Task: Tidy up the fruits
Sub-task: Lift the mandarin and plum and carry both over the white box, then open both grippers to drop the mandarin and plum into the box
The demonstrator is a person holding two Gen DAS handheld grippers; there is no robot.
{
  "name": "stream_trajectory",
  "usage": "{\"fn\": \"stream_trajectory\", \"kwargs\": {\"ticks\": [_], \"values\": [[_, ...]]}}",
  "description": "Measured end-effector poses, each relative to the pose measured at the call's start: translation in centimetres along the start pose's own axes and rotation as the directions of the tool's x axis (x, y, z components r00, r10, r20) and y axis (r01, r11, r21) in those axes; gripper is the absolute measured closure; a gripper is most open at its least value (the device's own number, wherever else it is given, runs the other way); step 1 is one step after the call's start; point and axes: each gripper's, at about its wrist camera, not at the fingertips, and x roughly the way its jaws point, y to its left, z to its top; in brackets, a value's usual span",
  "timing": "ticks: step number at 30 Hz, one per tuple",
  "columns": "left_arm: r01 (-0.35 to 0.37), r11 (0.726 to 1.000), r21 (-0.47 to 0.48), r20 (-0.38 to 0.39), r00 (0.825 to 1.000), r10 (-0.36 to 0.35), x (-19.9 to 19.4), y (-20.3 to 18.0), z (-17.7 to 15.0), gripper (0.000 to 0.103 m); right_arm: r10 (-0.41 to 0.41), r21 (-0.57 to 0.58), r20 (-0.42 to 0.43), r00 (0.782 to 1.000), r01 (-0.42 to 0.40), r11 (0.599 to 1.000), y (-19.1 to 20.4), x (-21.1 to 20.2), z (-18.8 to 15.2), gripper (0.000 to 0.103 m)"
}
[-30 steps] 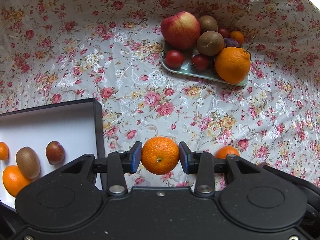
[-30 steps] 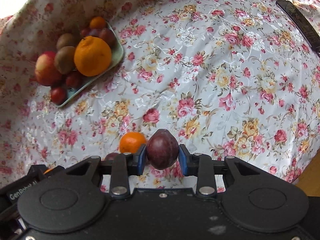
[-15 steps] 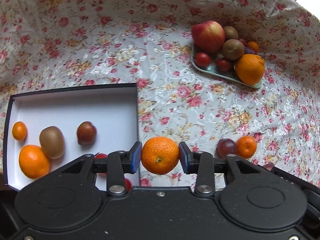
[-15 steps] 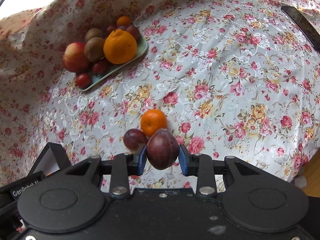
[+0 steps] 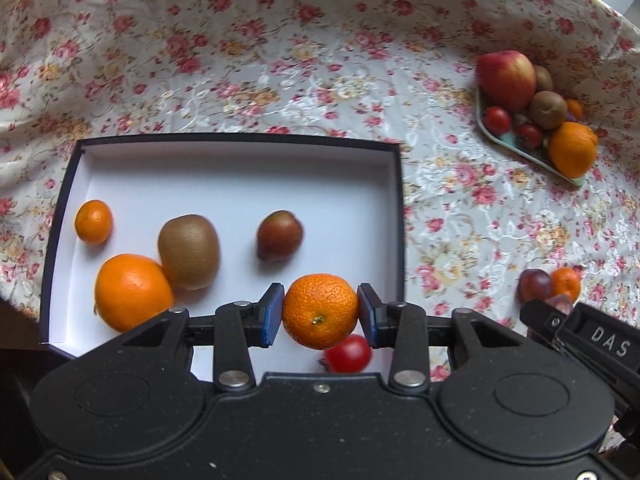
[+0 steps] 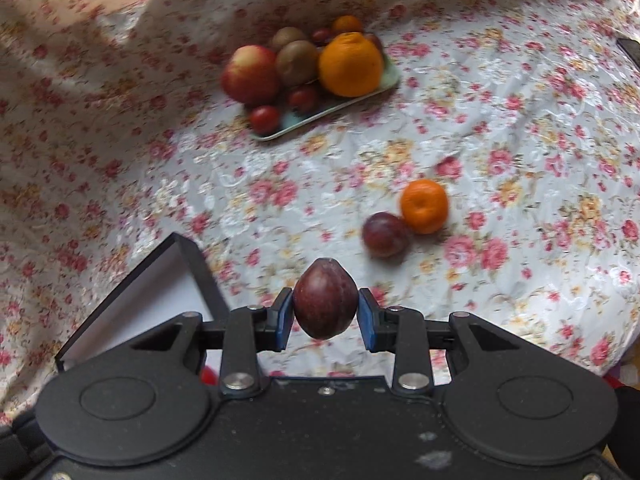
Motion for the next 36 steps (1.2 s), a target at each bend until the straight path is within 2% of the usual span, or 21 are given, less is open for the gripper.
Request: {"fn": "stream_trajectory", "kwargs": {"ticks": [9,16,21,31,36], "values": [[-0.031,0.999,-0.041,-0.024,0.999,0.030,1.0,4.4,-0.4,0.056,0.054,-0.049,-0.008,0.998,-0.055,0.997,5.8,1.4,-2.0,0.068],[-0.054,0.997,-0.056,-0.040,0.998,0.052,1.5,6.7,-0.8,0.056,0.086,-0.096,0.053,0.995,-0.080,0.992,9.2,1.5,-3.2,0.068],[-0.047,0.997,-0.067,-0.030,0.999,0.045,1.1,7.5,-0.9,0.056,0.103,-0.117,0.081,0.991,-0.093,0.989,10.4,1.5,-3.4,0.068],[-0.026,0.998,-0.059,-0.025,0.999,0.025,1.0,7.3,-0.8,0.055,0.083,-0.139,0.074,0.994,-0.072,0.988,10.7,2.1,-4.0,0.067],[-0.028,0.998,-0.050,-0.003,1.000,0.028,0.6,7.2,-0.8,0.055,0.076,-0.160,0.102,0.992,-0.059,0.985,11.0,1.8,-4.0,0.066]]}}
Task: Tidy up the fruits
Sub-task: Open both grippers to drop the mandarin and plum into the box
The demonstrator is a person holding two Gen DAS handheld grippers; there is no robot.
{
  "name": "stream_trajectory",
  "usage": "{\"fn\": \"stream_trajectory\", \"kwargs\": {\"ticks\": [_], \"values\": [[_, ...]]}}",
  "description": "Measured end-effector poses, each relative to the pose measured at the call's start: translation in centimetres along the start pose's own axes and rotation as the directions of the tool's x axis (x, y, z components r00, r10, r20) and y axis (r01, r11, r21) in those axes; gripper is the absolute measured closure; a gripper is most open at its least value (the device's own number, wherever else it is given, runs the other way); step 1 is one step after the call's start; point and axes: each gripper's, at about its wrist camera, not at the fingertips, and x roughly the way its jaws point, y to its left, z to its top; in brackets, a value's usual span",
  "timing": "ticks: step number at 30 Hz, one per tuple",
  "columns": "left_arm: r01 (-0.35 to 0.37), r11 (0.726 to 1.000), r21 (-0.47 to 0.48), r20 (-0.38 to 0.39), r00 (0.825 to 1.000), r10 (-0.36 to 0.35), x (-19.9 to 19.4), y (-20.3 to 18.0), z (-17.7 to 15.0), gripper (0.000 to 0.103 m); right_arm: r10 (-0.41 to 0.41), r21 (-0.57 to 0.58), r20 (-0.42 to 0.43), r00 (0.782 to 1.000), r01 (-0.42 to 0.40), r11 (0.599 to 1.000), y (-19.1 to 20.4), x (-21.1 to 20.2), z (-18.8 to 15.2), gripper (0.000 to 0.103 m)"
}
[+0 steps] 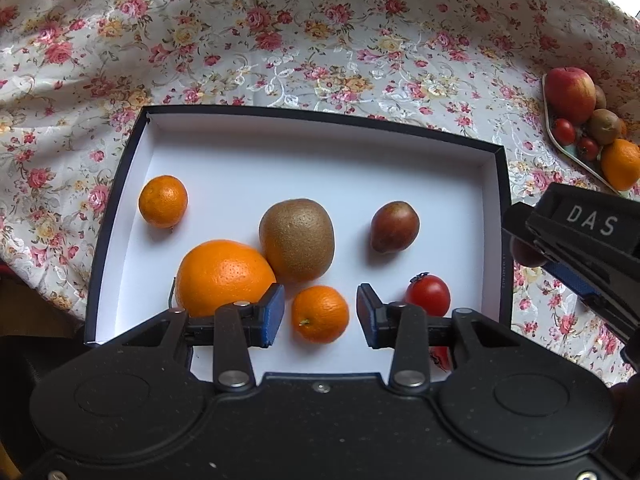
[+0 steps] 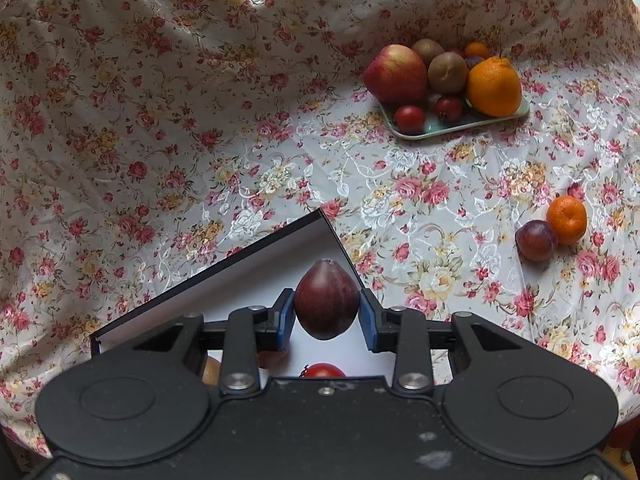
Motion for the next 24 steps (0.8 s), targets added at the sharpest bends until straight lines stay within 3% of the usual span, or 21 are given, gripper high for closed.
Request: {"fn": "stream_trajectory", "kwargs": {"ticks": [7,24], "values": [[0.004,1.000,-0.007,0.001,1.000,-0.004,-0.08,0.15,0.10,0.055,-0.002,-0.007,0.013,1.000,0.002,1.000,0.14,0.01,-0.04,0.065],[0.011,0.999,-0.050,-0.016,1.000,-0.012,0.07,0.86,0.29,0.055,-0.004,0.001,-0.044,0.999,0.004,1.000,-0.27,0.33,0.13,0.066]]}}
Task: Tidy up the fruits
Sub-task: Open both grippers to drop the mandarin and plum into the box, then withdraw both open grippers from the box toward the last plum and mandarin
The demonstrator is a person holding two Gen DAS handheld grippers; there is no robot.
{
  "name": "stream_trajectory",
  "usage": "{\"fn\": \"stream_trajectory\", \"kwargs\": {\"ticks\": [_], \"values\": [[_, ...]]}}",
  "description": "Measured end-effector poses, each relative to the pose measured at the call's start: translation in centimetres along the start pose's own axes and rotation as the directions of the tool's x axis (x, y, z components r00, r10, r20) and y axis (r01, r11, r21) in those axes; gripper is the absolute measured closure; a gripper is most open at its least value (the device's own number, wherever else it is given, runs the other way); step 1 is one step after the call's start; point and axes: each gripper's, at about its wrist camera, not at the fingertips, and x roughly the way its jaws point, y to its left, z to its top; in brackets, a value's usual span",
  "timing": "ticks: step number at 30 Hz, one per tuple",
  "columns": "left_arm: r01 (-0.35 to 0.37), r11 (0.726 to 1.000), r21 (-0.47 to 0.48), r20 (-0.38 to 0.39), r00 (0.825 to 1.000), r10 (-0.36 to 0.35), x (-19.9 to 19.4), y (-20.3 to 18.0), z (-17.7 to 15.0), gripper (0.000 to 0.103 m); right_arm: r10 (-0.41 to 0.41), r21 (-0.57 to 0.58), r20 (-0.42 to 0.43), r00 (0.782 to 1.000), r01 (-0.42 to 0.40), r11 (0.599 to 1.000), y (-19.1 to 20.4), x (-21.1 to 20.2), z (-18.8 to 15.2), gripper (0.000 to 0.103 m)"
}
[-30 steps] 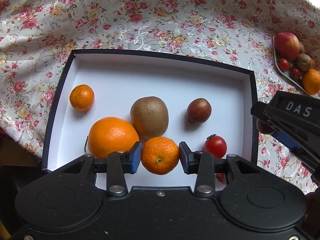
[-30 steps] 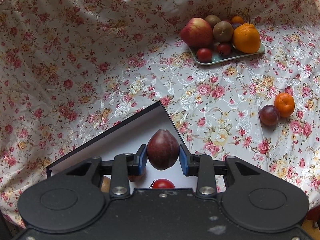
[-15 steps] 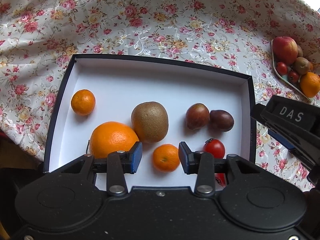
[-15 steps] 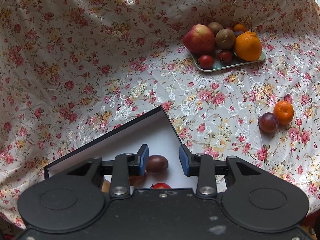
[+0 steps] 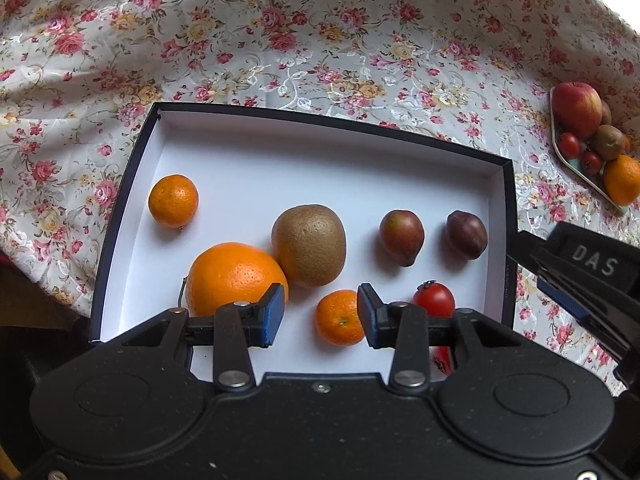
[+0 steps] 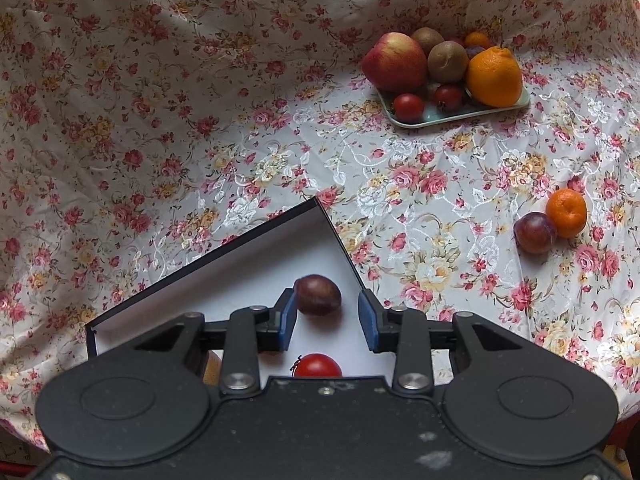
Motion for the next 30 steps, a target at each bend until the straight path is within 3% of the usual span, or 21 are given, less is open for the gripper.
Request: {"fn": "stream_trajectory", "kwargs": {"ticks": [7,17,30], "values": [[0.007,1.000,-0.013,0.003,1.000,-0.007,-0.3,-0.5,0.2,0.055,0.002,0.035,-0.015,1.000,-0.002,0.999,-1.1,-0.4,0.7,0.066],[0.008,0.999,0.049,0.005,1.000,-0.008,-0.6,-4.0,0.0,0.055,-0.058,0.014,-0.039,0.998,0.058,0.998,-3.3,-0.9,0.7,0.066],[0.058,0.981,0.183,-0.002,0.998,-0.058,-1.6,-12.0,-1.4,0.055,-0.209,0.118,-0.085,0.974,0.218,0.969,-12.1,-1.7,3.2,0.066]]}}
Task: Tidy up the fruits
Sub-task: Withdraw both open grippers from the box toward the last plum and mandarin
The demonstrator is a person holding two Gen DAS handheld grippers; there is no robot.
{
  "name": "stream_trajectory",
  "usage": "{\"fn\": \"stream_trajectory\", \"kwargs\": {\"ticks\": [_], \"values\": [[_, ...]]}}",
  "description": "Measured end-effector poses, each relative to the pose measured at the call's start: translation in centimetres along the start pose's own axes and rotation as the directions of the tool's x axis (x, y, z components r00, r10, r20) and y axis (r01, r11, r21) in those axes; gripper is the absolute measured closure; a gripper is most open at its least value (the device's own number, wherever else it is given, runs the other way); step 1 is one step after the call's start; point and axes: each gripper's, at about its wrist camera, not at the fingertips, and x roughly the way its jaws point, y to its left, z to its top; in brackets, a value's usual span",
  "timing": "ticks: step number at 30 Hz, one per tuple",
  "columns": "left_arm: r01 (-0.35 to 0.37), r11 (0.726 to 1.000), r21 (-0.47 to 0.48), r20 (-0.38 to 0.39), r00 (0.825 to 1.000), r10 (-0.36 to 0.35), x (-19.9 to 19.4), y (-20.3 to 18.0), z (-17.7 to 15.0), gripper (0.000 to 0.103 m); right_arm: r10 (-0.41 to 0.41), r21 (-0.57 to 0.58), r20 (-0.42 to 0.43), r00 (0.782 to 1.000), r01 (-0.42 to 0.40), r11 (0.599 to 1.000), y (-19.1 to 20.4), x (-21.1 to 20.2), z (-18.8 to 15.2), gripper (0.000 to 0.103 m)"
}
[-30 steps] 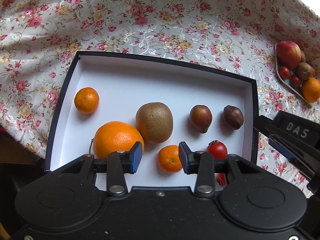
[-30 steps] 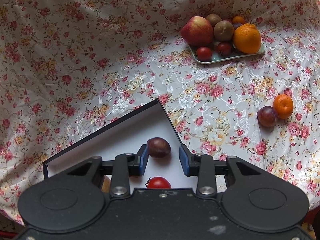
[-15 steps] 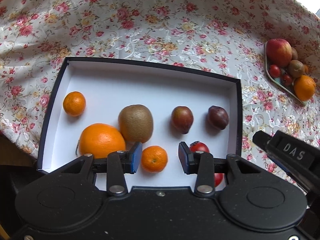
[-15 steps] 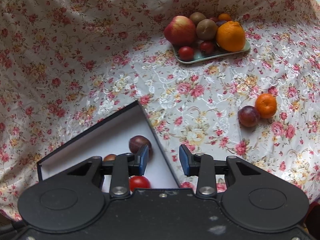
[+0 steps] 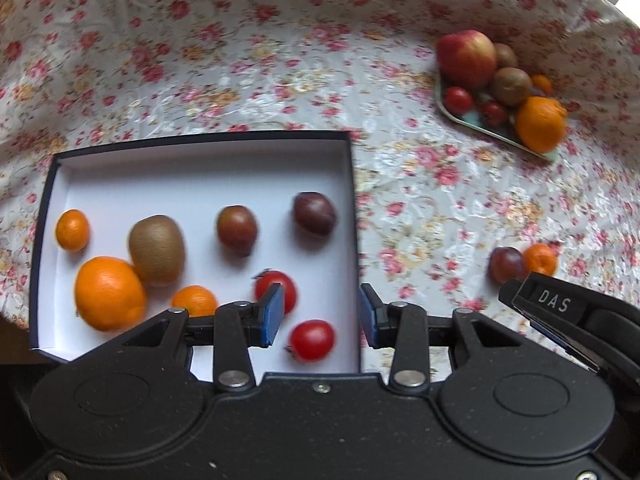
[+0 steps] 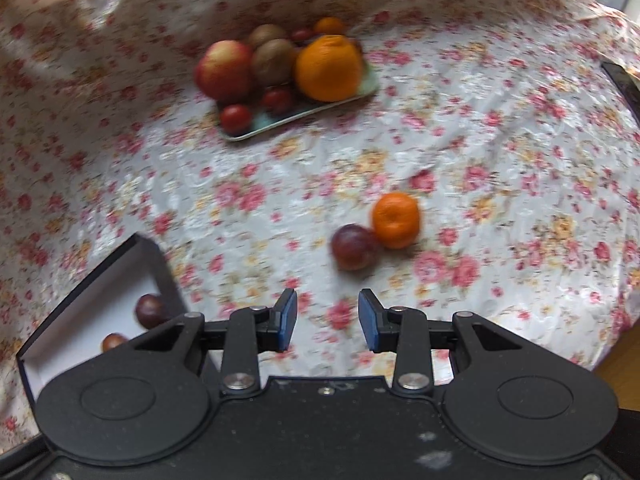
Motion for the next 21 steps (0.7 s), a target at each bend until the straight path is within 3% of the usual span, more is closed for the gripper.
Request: {"fn": "stream_trajectory", "kwargs": {"ticks": [9,16,21], "values": [[0.037,0.996,0.083,-0.021,0.999,-0.036,0.4,-6.0,-0.8,0.055,-0.102,0.109,-0.063,0.993,0.108,0.988,-6.7,1.2,2.5,0.066],[0.029,0.991,0.127,-0.041,0.999,-0.024,1.4,-9.1,-1.4,0.055,-0.198,0.156,-0.143,0.970,0.219,0.963,-10.7,2.5,3.5,0.066],[0.014,0.989,0.144,-0.050,0.999,-0.007,2.0,-10.3,-1.6,0.055,-0.189,0.190,-0.196,0.962,0.226,0.955,-12.2,3.1,3.6,0.066]]}}
